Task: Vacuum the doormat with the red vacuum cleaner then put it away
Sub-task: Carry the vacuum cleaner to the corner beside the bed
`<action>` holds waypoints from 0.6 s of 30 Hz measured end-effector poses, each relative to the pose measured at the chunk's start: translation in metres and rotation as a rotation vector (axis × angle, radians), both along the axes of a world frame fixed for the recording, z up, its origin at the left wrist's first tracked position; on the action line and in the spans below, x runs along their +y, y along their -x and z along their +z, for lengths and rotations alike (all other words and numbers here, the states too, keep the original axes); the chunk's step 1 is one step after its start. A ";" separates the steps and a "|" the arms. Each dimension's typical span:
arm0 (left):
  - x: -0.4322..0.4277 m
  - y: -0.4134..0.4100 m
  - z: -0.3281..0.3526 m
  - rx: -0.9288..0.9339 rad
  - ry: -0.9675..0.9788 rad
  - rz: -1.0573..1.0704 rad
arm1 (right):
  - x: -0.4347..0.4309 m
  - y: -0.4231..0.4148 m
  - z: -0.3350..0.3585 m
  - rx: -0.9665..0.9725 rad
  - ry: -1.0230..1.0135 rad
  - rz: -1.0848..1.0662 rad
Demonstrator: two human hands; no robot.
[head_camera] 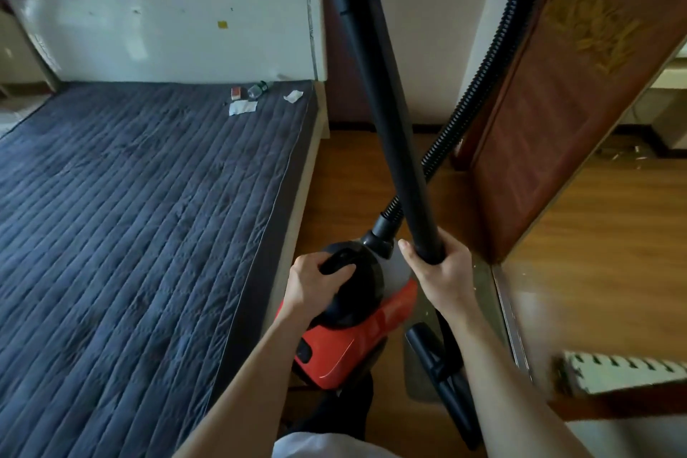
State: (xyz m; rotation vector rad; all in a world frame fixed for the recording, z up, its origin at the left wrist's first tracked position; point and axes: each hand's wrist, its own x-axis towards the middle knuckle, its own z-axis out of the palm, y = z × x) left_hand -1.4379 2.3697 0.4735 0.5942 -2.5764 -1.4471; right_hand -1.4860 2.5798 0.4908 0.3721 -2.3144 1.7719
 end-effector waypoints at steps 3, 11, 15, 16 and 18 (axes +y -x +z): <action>-0.017 0.057 -0.003 -0.007 -0.029 -0.008 | -0.016 0.058 0.000 -0.028 0.003 0.014; -0.062 0.220 0.001 -0.001 -0.134 -0.114 | -0.062 0.217 0.027 -0.006 -0.035 -0.019; -0.079 0.294 0.015 0.056 -0.081 -0.148 | -0.080 0.287 0.036 0.003 -0.043 -0.033; -0.082 0.309 0.018 0.064 -0.060 -0.152 | -0.084 0.300 0.036 0.009 -0.041 -0.030; -0.089 0.336 0.023 0.071 -0.017 -0.165 | -0.093 0.326 0.035 0.014 -0.022 -0.027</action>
